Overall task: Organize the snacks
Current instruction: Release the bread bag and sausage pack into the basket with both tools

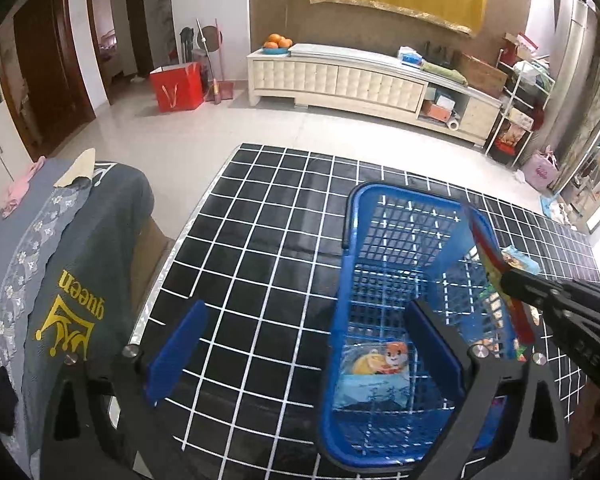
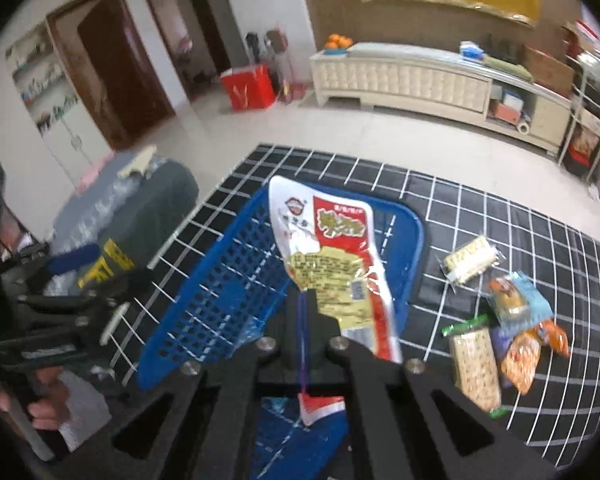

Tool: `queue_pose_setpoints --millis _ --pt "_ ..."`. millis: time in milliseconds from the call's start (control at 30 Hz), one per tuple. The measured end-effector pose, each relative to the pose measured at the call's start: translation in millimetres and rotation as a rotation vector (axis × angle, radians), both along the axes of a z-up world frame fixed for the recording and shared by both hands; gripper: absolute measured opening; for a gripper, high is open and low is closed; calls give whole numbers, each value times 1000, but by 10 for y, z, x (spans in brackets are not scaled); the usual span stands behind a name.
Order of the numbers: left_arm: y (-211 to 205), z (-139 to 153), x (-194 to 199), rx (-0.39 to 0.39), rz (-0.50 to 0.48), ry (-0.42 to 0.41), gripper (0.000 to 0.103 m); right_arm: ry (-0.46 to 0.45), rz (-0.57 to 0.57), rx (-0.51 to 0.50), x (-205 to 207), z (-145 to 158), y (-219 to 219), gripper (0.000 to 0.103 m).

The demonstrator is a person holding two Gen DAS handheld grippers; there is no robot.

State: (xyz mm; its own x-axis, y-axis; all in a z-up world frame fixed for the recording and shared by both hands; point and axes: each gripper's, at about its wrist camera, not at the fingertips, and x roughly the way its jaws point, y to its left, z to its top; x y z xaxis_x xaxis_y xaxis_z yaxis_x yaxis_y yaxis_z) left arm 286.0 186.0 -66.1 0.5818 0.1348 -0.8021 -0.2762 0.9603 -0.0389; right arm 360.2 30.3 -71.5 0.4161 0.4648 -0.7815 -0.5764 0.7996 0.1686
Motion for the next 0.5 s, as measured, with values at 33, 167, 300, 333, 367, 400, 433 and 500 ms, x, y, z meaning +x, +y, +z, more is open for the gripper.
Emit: queue_pose_setpoints --millis 33,167,300,333,367,400,433,500 --pt "18 -18 17 -3 2 3 98 4 4 -14 39 -23 36 2" --pt "42 -107 91 -18 4 22 98 -7 9 -68 148 -134 163 2" --pt "38 -175 109 -42 -2 43 98 4 22 -113 184 -224 265 9" --pt "36 -185 110 -48 -6 47 98 12 23 -119 192 -252 275 9" --pt "33 -187 102 -49 -10 49 98 23 27 -125 197 -287 281 13" --pt "19 -180 85 -44 -14 46 98 35 35 -134 199 -320 287 19" --pt "10 -174 69 -35 -15 42 98 41 38 -145 199 -339 294 25" --pt "-20 -147 19 -8 -14 19 98 26 35 -163 164 -348 286 68"
